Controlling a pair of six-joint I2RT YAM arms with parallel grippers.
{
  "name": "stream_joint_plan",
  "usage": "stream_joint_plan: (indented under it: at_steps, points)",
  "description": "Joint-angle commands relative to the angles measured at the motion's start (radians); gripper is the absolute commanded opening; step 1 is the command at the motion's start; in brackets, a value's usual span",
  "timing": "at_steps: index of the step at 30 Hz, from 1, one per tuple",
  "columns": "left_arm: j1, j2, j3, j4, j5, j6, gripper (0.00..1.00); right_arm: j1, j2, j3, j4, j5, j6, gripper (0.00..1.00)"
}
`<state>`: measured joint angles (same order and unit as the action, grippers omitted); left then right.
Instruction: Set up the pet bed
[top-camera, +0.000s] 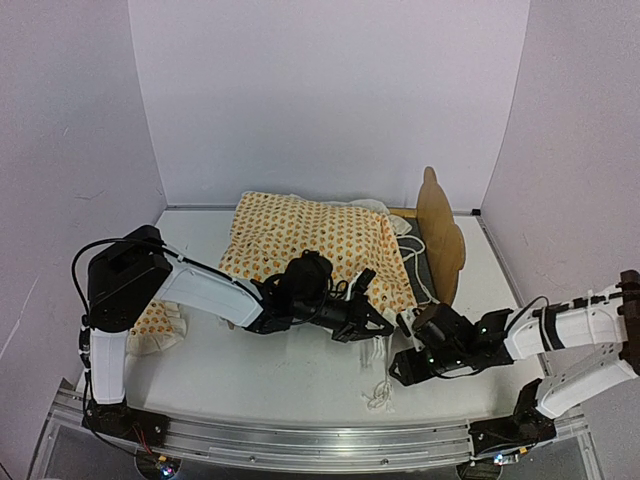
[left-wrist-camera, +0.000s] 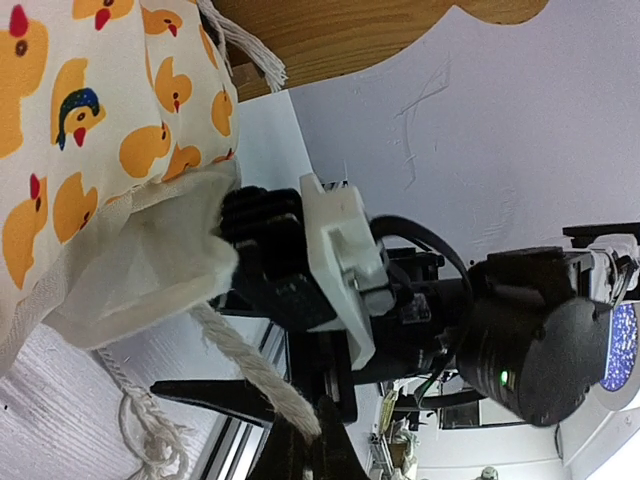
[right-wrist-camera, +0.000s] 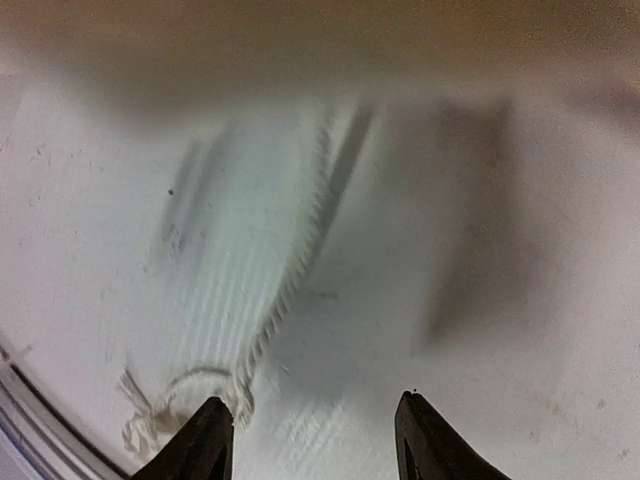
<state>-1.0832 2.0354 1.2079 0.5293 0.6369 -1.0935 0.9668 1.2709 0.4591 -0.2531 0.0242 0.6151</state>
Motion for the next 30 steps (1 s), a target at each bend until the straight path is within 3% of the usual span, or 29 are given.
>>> stream_joint_plan:
  at_steps: [1, 5, 8, 14, 18, 20, 24, 30]
  points:
    - [0.004, -0.064, -0.007, 0.017, -0.007, 0.035, 0.0, 0.112, 0.076, 0.029, 0.222, 0.263, -0.086, 0.57]
    - [0.003, -0.073, -0.012, 0.014, -0.003, 0.043, 0.0, 0.168, 0.159, 0.049, 0.199, 0.45, -0.087, 0.56]
    - [0.004, -0.082, -0.019, 0.012, -0.009, 0.047, 0.0, 0.215, 0.18, 0.038, 0.194, 0.526, -0.082, 0.42]
    - [0.002, -0.084, -0.019, 0.009, -0.012, 0.058, 0.0, 0.289, 0.223, -0.019, 0.255, 0.464, -0.034, 0.41]
    - [0.003, -0.083, -0.019, 0.008, -0.008, 0.058, 0.0, 0.291, 0.172, -0.049, 0.255, 0.498, 0.036, 0.46]
    - [0.002, -0.085, -0.022, 0.007, -0.008, 0.058, 0.0, 0.29, 0.119, -0.035, 0.178, 0.527, 0.033, 0.55]
    - [0.003, -0.097, -0.029, 0.003, -0.012, 0.065, 0.0, 0.29, 0.029, 0.058, -0.036, 0.521, 0.026, 0.58]
    - [0.003, -0.093, -0.026, -0.004, -0.017, 0.071, 0.0, 0.29, 0.066, 0.023, 0.142, 0.369, -0.016, 0.61]
